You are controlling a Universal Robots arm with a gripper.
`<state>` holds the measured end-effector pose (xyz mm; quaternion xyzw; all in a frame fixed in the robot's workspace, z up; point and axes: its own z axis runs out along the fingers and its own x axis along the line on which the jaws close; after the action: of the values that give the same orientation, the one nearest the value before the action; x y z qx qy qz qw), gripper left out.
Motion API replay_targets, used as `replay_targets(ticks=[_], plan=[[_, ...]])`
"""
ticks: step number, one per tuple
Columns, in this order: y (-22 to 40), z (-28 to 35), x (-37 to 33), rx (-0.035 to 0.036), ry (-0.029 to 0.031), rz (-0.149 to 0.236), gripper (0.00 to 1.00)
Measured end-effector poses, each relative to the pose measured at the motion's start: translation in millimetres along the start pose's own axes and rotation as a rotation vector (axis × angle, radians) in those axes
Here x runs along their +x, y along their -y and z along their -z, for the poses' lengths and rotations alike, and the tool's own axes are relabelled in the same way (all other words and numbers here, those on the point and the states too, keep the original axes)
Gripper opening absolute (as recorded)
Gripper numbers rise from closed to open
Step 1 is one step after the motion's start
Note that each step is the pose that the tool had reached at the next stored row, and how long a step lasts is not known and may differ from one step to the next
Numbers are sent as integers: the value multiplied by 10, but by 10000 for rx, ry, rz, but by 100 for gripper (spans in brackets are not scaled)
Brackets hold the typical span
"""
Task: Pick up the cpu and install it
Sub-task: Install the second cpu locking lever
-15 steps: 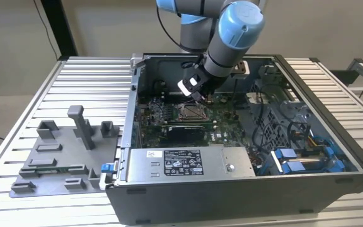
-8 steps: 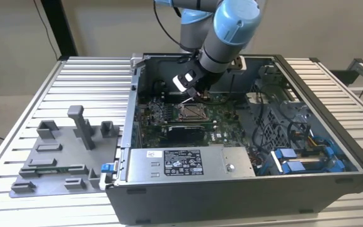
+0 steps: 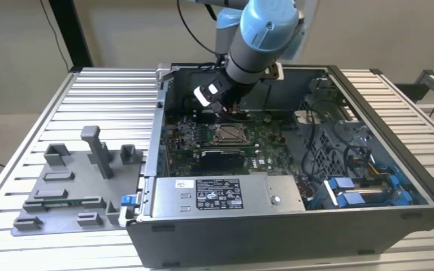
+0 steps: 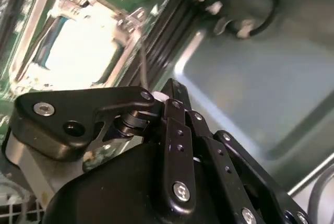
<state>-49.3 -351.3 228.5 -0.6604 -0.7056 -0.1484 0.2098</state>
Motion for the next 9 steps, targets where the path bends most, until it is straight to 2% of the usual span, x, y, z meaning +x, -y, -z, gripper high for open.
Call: replay_targets(ticks=[2,5,7,9], plan=[[93,-5,-1,-2,-79,8,0],[219,0,-29,-19,-101,19,0],[261,11,-82,-47,-99,36,0],[267,7,-148,-56,-98,40,0]])
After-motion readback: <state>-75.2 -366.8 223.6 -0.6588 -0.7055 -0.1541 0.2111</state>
